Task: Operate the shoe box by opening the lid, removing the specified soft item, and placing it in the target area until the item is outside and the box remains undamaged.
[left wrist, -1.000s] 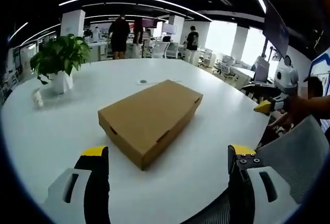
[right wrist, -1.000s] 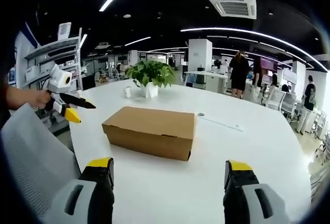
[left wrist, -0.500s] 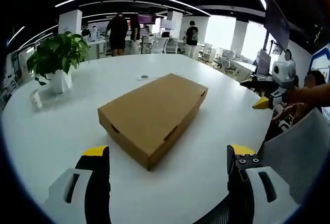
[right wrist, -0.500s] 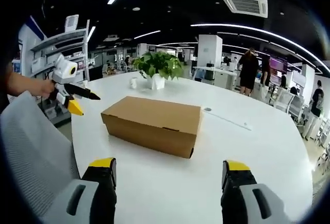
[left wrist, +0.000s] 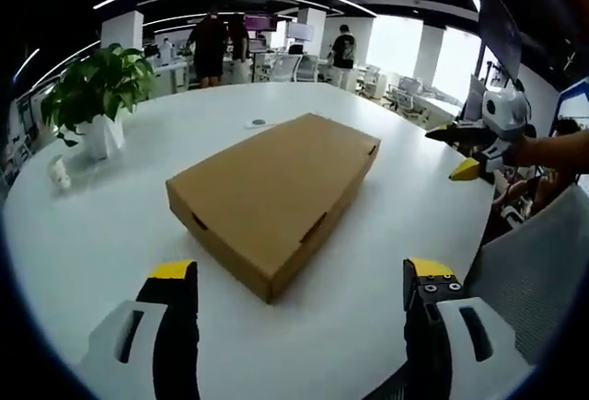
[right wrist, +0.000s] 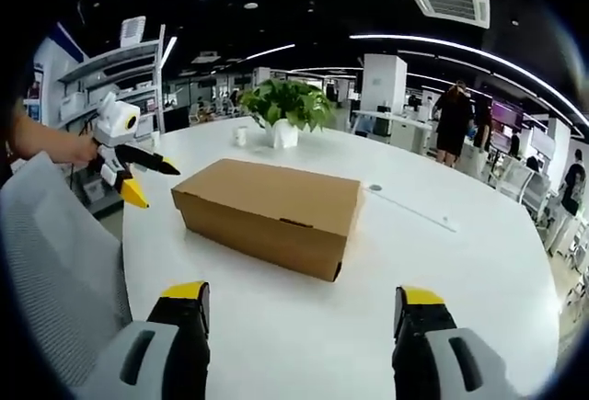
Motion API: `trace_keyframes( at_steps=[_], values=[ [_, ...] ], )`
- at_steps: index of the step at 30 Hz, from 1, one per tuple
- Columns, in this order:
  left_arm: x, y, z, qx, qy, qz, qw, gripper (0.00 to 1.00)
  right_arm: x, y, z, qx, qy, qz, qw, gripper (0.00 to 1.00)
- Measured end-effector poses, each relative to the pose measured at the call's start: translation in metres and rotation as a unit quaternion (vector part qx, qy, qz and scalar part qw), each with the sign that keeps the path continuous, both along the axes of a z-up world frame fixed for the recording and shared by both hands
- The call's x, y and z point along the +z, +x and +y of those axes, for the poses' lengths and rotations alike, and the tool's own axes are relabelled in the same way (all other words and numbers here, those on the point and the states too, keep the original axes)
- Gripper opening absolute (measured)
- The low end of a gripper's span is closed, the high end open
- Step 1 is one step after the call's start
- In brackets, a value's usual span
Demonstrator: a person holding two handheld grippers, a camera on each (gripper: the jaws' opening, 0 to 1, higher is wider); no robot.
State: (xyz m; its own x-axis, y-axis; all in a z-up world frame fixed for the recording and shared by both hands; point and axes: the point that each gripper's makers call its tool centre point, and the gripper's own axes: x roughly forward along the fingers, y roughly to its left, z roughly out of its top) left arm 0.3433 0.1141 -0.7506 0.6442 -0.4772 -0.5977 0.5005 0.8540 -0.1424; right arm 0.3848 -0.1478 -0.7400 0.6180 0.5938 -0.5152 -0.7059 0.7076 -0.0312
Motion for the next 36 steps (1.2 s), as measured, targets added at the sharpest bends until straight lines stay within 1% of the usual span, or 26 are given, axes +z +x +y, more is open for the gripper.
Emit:
trace_keyframes(
  at_steps=[5, 7, 11, 18, 20, 26, 31, 36],
  values=[
    [-0.002, 0.002, 0.0, -0.001, 0.001, 0.002, 1.0, 0.93, -0.006, 0.006, 0.002, 0.004, 0.001, 0.003, 1.0, 0.78],
    [-0.003, 0.003, 0.0, 0.001, 0.001, 0.002, 1.0, 0.91, -0.007, 0.008, 0.003, 0.008, 0.002, 0.005, 1.0, 0.75],
    [-0.002, 0.008, 0.002, 0.003, 0.003, -0.009, 1.0, 0.89, -0.008, 0.02, 0.004, 0.004, 0.007, 0.002, 1.0, 0.72],
    [-0.007, 0.012, 0.004, 0.008, 0.007, -0.001, 0.9999, 0.88, -0.01, 0.036, 0.006, 0.004, 0.015, 0.0, 0.9999, 0.67],
    [-0.009, 0.013, 0.004, 0.011, 0.006, 0.001, 0.9999, 0.87, -0.011, 0.041, 0.006, 0.005, 0.012, 0.001, 0.9999, 0.66],
    [-0.014, 0.016, 0.005, 0.013, 0.011, 0.007, 0.9998, 0.87, -0.014, 0.051, 0.007, 0.005, 0.009, 0.005, 0.9999, 0.64],
    [-0.017, 0.018, 0.008, 0.019, 0.011, 0.012, 0.9997, 0.84, -0.017, 0.055, 0.012, 0.017, -0.001, 0.006, 0.9998, 0.63],
    [-0.018, 0.021, 0.009, 0.026, 0.007, 0.014, 0.9995, 0.84, -0.021, 0.058, 0.015, 0.033, -0.018, 0.005, 0.9993, 0.62]
  ],
)
